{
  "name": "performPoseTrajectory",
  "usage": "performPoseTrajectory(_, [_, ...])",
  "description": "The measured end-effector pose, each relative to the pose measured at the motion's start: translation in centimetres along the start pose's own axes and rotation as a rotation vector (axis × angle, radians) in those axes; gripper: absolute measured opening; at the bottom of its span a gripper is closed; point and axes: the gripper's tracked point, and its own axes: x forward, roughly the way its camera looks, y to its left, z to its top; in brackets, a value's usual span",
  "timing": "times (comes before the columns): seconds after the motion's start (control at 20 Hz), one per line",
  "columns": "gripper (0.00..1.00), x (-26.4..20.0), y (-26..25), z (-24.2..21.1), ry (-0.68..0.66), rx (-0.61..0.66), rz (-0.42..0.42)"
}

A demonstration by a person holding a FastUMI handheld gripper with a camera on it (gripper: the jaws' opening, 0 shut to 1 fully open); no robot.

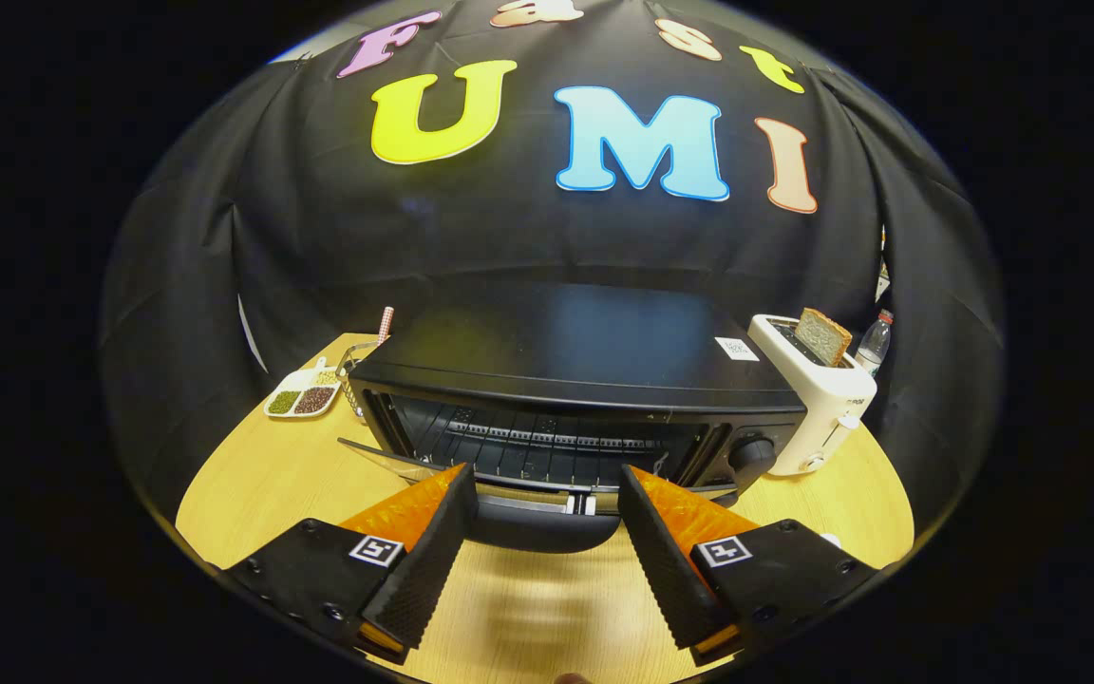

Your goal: Open the toaster oven, put the food inside, and close the toaster oven door.

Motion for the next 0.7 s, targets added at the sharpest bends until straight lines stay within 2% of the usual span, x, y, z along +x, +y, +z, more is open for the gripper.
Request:
performPoseTrajectory(0.3, [0.96,-1.2,0.3,-2.3,0.020,-0.033,0.010])
performPoseTrajectory(0.45, [0.97,-1.9,0.5,-4.0,0.025,-0.110,0.019])
performPoseTrajectory(0.6, [0.98,-1.0,-0.7,-8.7,0.149,-0.117,-0.001])
performPoseTrajectory(0.7, [0.99,-1.5,-1.2,-12.6,0.284,-0.034,-0.001])
